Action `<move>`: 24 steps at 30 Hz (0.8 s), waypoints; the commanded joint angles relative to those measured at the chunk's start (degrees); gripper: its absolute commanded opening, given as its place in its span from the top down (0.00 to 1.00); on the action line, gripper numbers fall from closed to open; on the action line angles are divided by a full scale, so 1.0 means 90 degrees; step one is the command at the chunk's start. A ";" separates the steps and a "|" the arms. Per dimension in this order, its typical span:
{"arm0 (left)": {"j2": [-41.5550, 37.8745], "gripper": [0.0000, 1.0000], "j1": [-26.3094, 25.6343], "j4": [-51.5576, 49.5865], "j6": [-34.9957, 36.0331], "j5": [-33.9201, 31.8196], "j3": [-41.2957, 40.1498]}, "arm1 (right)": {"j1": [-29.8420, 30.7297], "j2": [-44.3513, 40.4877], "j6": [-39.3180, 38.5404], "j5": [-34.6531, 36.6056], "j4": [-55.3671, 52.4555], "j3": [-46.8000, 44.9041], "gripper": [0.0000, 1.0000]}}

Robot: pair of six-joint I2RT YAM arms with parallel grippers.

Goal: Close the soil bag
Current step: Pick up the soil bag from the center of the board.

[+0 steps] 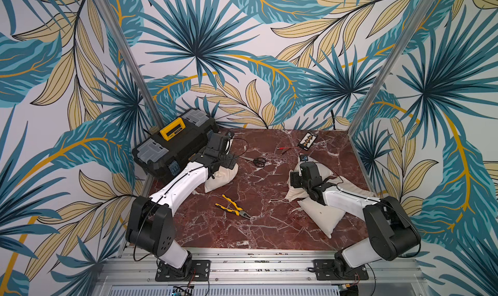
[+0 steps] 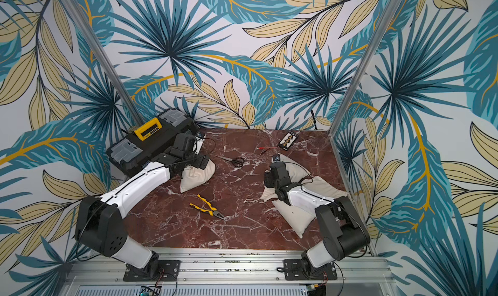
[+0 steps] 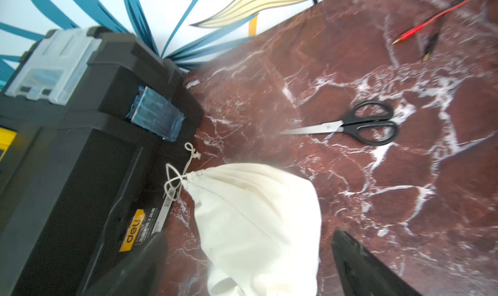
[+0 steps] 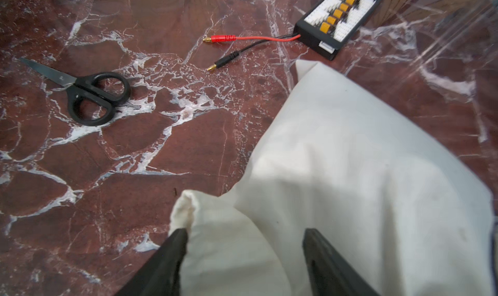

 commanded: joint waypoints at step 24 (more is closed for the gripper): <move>0.1250 0.04 -0.1545 0.1845 -0.1554 0.3593 -0.0014 | 0.0140 -0.1384 -0.0570 -0.2853 0.0998 0.0384 1.00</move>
